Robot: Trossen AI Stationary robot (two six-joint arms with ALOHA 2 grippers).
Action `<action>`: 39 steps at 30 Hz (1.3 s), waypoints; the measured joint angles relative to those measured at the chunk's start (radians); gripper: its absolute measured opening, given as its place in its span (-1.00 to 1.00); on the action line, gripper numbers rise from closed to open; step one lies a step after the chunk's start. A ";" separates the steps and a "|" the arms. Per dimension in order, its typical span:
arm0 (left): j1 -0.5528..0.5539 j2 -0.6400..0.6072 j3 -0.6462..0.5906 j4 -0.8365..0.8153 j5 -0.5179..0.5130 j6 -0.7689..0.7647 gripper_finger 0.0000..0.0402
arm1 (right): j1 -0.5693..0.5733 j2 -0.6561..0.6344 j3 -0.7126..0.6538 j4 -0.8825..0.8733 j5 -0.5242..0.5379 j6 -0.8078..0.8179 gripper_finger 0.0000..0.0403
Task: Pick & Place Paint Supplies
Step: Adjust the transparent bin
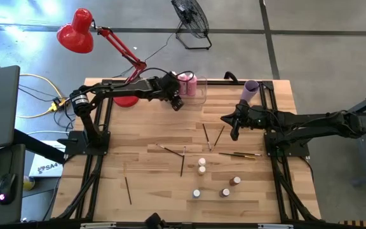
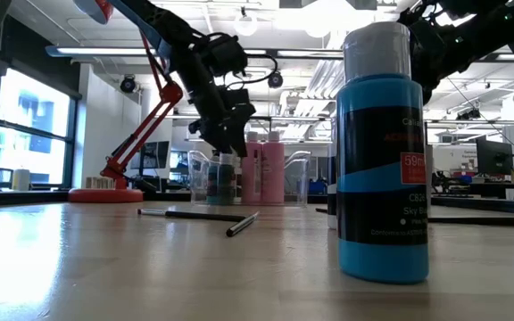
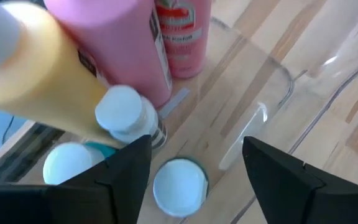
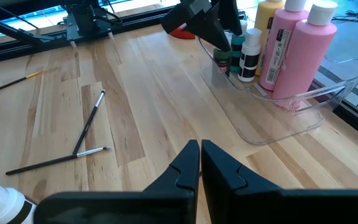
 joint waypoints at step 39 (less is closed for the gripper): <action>-0.055 -0.009 0.000 0.079 0.344 0.134 -0.97 | 0.000 0.000 0.000 0.000 0.001 0.000 -0.96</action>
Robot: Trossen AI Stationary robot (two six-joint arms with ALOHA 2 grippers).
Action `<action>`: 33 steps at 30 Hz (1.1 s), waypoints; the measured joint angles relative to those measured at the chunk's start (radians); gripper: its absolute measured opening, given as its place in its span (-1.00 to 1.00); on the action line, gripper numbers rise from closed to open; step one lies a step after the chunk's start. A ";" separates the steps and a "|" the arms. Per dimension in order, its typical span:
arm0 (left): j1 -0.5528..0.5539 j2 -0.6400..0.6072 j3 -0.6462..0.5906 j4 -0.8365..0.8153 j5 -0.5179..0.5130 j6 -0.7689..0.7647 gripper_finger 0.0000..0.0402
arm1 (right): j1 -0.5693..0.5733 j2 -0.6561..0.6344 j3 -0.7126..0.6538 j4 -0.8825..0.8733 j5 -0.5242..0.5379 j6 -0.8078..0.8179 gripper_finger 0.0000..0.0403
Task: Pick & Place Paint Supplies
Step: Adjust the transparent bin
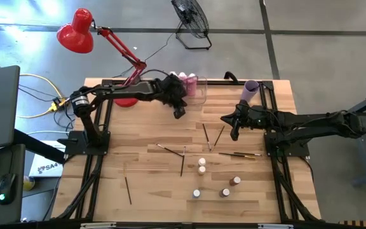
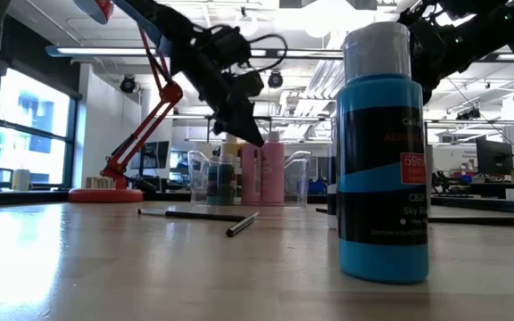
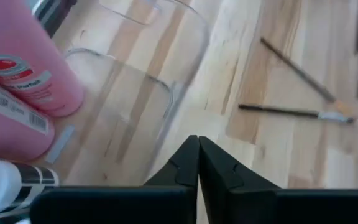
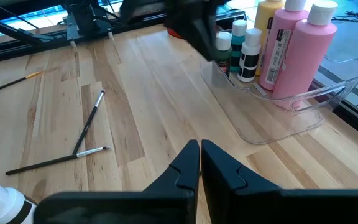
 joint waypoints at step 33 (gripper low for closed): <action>-0.216 -0.508 -0.621 0.433 -0.531 0.010 -1.00 | -0.002 0.027 0.000 0.041 0.007 -0.011 -0.96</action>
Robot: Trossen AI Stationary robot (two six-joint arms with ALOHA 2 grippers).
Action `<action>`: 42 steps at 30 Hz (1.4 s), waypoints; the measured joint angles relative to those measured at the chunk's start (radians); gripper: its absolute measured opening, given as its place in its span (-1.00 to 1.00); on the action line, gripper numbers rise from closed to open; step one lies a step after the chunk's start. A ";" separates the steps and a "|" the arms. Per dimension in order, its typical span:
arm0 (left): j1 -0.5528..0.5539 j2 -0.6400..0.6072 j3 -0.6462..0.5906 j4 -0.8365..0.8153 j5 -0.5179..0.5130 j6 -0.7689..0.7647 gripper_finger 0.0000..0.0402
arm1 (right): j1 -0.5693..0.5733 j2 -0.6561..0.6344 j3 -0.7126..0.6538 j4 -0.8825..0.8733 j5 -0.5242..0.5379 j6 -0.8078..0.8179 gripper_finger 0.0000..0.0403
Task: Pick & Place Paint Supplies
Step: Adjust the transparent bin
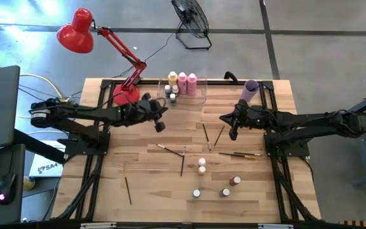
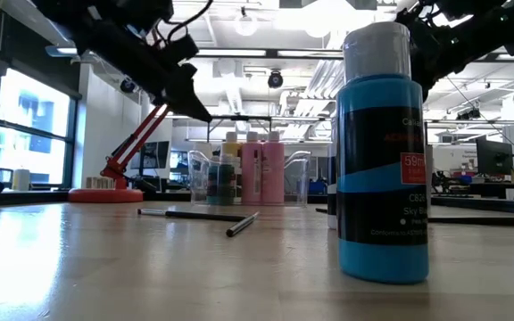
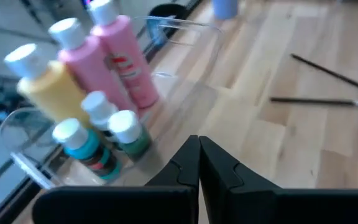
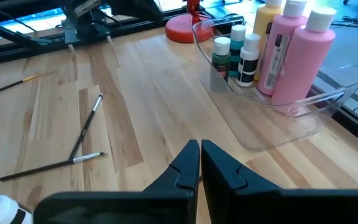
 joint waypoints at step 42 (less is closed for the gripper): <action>0.127 0.251 0.231 -0.090 0.087 -0.049 -1.00 | -0.001 0.139 0.000 0.105 -0.061 -0.048 -0.98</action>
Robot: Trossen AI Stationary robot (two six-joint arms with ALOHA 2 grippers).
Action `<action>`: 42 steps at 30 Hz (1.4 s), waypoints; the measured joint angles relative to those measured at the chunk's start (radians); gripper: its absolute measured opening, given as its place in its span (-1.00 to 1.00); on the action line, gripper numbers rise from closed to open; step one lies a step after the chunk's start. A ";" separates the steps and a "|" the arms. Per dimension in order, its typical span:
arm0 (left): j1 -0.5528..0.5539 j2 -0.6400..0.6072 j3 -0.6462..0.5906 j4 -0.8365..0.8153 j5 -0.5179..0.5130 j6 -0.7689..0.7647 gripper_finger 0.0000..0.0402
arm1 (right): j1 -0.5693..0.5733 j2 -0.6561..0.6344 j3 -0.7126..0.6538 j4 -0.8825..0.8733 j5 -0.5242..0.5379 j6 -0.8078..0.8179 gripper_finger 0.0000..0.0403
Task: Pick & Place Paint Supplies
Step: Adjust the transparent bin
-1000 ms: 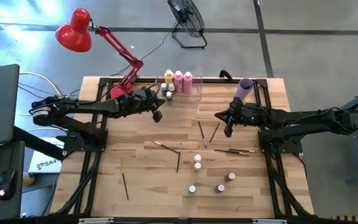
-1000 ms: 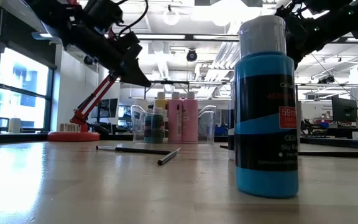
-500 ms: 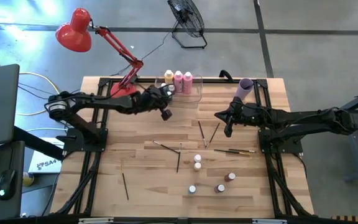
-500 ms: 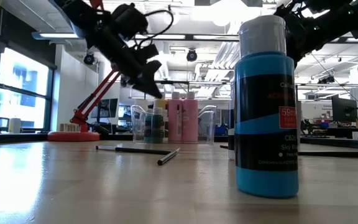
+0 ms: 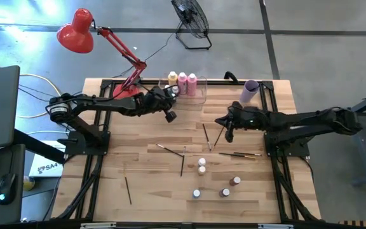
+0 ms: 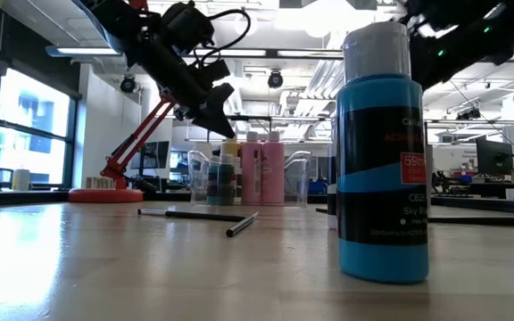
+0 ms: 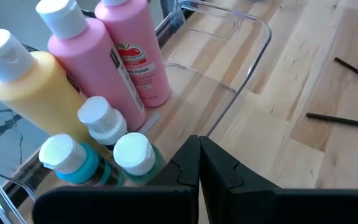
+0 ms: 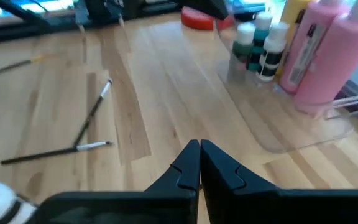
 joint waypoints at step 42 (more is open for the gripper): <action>0.000 0.000 0.000 0.000 -0.007 0.030 -1.00 | -0.063 0.741 0.214 0.465 0.249 0.074 -0.99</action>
